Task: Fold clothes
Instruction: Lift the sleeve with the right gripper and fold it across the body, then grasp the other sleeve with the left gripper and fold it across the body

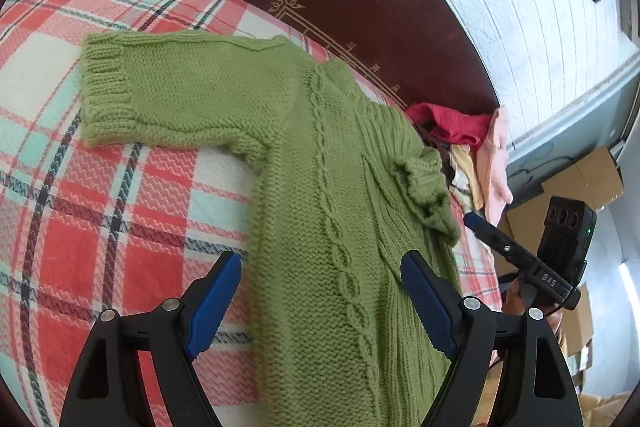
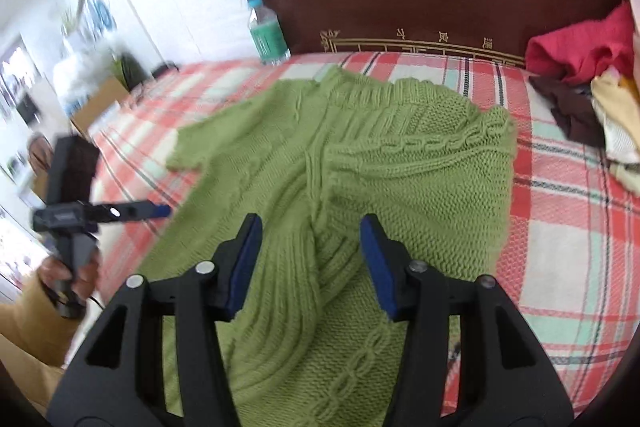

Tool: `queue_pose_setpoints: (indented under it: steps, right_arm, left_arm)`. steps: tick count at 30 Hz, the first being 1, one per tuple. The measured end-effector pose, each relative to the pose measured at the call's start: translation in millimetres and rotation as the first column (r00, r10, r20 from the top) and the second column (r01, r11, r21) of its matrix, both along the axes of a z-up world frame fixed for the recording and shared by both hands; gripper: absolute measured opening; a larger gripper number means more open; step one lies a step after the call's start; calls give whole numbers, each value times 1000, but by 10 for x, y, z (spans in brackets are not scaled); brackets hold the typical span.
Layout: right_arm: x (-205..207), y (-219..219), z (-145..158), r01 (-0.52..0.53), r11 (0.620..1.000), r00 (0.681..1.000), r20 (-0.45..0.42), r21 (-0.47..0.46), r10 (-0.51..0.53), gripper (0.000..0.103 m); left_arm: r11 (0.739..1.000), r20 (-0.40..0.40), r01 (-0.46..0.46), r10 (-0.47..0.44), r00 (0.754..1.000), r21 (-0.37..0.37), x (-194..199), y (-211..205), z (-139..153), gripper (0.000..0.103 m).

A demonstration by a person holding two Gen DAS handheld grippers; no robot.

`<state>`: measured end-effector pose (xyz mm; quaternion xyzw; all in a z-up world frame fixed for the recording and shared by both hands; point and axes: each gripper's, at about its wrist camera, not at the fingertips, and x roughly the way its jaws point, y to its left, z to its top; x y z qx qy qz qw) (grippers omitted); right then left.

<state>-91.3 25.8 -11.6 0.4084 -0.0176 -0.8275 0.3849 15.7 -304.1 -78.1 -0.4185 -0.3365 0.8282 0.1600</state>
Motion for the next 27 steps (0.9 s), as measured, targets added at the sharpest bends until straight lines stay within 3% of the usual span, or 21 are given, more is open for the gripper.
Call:
queue_pose_setpoints:
  steps: [3, 7, 10, 16, 21, 27]
  right_arm:
    - [-139, -46, -6, 24, 1000, 1000, 9, -18, -24, 53]
    - [-324, -199, -230, 36, 997, 996, 80, 63, -41, 53]
    - [-318, -277, -438, -11, 993, 990, 138, 116, -6, 53]
    - [-172, -109, -427, -16, 997, 989, 149, 72, 5, 53]
    - [-2, 53, -348, 4, 1000, 988, 154, 2, -4, 54]
    - [95, 146, -299, 14, 999, 986, 167, -49, -6, 55]
  left_arm:
    - [999, 7, -24, 24, 1000, 37, -41, -101, -19, 84]
    - [997, 26, -55, 54, 998, 56, -98, -179, -46, 84]
    - [995, 33, -76, 74, 997, 72, -139, -224, -73, 84]
    - [981, 34, -141, 138, 990, 132, -267, -415, -173, 84]
    - [942, 51, -260, 255, 965, 212, -342, -671, -331, 84]
    - [892, 69, -400, 394, 916, 209, -406, -791, -361, 84]
